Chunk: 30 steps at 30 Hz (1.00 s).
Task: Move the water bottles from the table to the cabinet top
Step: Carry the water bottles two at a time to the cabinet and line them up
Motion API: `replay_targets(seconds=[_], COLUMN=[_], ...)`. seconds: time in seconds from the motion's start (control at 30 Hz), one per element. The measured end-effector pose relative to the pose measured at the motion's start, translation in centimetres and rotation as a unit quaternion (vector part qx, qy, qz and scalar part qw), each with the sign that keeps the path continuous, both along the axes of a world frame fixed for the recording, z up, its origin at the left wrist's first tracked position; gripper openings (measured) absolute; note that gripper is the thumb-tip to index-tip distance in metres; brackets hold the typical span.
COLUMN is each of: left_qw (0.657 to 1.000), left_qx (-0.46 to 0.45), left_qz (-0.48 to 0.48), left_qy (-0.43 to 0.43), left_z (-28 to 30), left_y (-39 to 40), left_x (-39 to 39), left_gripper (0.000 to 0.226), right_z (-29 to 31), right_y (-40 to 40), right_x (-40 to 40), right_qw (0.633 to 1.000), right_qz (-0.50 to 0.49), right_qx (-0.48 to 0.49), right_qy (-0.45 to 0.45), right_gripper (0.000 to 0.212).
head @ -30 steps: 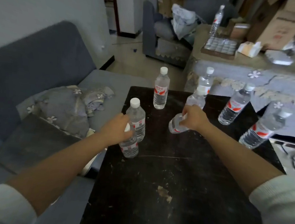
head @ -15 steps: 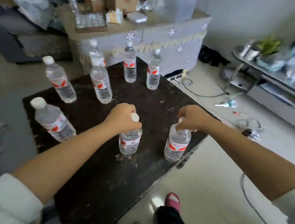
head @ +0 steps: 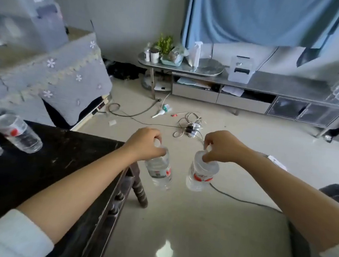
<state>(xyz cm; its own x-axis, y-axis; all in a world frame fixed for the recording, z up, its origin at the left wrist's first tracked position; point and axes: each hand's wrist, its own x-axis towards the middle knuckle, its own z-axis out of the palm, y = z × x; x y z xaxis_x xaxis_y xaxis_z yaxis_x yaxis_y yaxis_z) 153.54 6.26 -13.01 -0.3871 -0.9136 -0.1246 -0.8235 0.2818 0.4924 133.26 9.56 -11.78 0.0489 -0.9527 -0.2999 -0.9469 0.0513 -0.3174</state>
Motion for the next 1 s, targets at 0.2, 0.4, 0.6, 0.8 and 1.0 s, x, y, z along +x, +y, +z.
replay_targets(seconds=[0.2,0.4,0.6,0.8,1.0], left_qw=[0.988,0.984,0.979,0.951,0.928], left_qx=[-0.006,0.037,0.056,0.007,-0.046], left_qz=[-0.112,-0.137,-0.188,-0.286,-0.339], left_qy=[-0.104,-0.107,-0.062,-0.115,-0.144], left_z=[-0.6,-0.8,-1.4,-2.3,-1.3], left_y=[-4.9,-8.8,-15.9,-26.1,-36.5], left_x=[-12.7,-20.7,-29.4,-39.2,-48.8], left_gripper=[0.015,0.012,0.024,0.015,0.009], right_z=[0.1,-1.0,-2.2,-2.9,-2.4], right_y=[-2.2,-4.5,-9.2,-16.9,-23.5], right_x=[-14.3,-23.1,-32.1,-39.9,-47.5], right_qw=[0.998,0.992,0.979,0.969,0.944], right_qz=[-0.067,-0.124,-0.198,-0.240,-0.328], right_qx=[0.015,0.021,0.049,0.057,0.043], right_qy=[0.012,0.020,-0.019,-0.007,-0.015], right_gripper=[0.028,0.031,0.019,0.017,0.016])
